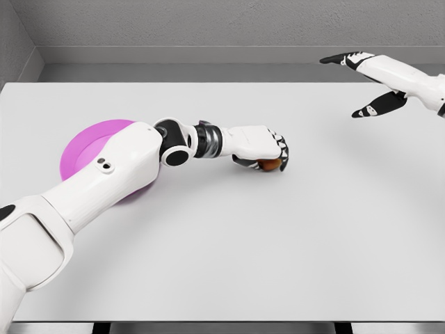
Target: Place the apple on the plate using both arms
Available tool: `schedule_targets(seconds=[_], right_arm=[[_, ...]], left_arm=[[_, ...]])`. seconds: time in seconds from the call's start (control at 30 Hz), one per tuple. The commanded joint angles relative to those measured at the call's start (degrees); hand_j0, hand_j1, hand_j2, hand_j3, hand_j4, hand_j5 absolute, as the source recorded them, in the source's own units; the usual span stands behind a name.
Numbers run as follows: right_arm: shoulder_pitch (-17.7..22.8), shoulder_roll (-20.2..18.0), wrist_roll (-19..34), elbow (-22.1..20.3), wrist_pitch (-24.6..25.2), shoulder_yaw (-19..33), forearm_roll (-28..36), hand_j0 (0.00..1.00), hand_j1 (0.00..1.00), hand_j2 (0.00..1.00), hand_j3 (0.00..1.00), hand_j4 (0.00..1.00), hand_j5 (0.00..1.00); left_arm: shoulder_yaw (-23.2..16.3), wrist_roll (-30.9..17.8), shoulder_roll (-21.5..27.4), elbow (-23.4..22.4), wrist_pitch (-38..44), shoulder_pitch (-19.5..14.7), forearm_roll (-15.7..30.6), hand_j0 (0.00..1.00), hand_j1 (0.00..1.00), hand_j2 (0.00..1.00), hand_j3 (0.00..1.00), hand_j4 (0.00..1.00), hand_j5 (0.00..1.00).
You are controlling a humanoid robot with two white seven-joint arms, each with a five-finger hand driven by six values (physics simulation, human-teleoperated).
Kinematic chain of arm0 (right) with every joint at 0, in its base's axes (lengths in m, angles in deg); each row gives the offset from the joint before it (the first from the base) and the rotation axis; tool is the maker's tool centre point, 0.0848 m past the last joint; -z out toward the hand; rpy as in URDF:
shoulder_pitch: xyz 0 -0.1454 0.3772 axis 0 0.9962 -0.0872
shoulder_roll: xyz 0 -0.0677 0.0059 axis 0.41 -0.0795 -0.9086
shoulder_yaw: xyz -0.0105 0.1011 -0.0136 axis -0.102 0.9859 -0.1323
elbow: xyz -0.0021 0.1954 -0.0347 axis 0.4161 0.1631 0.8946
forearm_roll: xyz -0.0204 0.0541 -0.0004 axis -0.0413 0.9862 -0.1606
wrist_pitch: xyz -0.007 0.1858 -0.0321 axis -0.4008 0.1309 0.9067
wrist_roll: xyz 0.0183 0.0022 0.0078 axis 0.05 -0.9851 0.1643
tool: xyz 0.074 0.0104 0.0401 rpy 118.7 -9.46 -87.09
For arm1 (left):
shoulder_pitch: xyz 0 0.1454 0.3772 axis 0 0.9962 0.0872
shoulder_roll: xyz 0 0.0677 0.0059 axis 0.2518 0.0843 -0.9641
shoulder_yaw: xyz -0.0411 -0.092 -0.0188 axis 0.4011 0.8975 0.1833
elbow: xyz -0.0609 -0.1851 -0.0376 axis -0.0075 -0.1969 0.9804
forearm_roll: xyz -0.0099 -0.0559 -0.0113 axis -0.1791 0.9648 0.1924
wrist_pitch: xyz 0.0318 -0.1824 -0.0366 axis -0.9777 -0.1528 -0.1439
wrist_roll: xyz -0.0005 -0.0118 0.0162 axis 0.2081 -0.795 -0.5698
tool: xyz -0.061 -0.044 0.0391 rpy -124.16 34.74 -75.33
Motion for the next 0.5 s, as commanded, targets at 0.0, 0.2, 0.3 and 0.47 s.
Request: schedule_targets(seconds=[0.0,0.2,0.3,0.47], right_arm=[[0.09,-0.13,-0.03,-0.02,0.17,0.03,0.44,1.0,1.0,1.0,1.0,1.0,1.0],[0.0,-0.39,-0.03,-0.02,0.17,0.03,0.44,1.0,1.0,1.0,1.0,1.0,1.0],[0.0,-0.57,-0.03,-0.02,0.17,0.03,0.53,1.0,1.0,1.0,1.0,1.0,1.0],[-0.09,-0.39,-0.03,-0.02,0.17,0.03,0.53,1.0,1.0,1.0,1.0,1.0,1.0]], left_arm=[[-0.11,-0.07,0.11,0.02,-0.16,0.0,0.15,0.51,0.51,0.51,0.51,0.51,0.51],[0.5,0.02,2.04,0.9,-5.16,-0.79,0.85,0.48,0.48,0.48,0.48,0.48,0.48],[3.4,0.02,6.87,3.45,-5.54,-0.97,3.93,0.47,0.47,0.47,0.47,0.47,0.47],[8.85,0.02,23.31,15.4,-5.54,0.61,10.78,0.43,0.43,0.43,0.43,0.43,0.43]])
